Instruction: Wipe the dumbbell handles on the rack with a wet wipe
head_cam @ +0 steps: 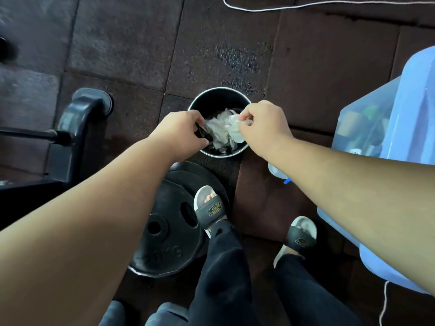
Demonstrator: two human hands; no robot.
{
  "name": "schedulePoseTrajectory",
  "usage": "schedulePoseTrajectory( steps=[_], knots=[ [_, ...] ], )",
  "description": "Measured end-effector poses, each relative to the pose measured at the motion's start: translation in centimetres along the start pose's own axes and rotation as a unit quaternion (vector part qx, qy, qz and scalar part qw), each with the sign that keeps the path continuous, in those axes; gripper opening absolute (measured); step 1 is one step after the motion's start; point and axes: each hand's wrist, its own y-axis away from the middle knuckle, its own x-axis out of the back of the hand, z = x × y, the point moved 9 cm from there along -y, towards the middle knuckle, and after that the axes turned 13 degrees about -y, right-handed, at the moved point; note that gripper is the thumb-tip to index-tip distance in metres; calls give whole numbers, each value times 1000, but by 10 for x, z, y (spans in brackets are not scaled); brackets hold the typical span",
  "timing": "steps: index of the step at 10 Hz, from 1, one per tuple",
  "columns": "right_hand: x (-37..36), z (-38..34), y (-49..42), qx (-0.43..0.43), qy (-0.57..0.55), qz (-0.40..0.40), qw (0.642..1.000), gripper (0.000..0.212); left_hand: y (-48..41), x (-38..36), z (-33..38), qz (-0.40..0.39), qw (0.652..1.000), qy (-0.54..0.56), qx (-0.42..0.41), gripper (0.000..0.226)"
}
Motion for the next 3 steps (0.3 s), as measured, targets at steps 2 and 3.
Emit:
schedulePoseTrajectory(
  steps=[2, 3],
  knots=[
    [0, -11, -11, -4, -7, -23, 1000, 21, -13, 25, 1, 28, 999, -24, -19, 50],
    [6, -9, -11, -27, -9, -23, 999, 22, -13, 28, -2, 24, 999, -37, -10, 50]
  ],
)
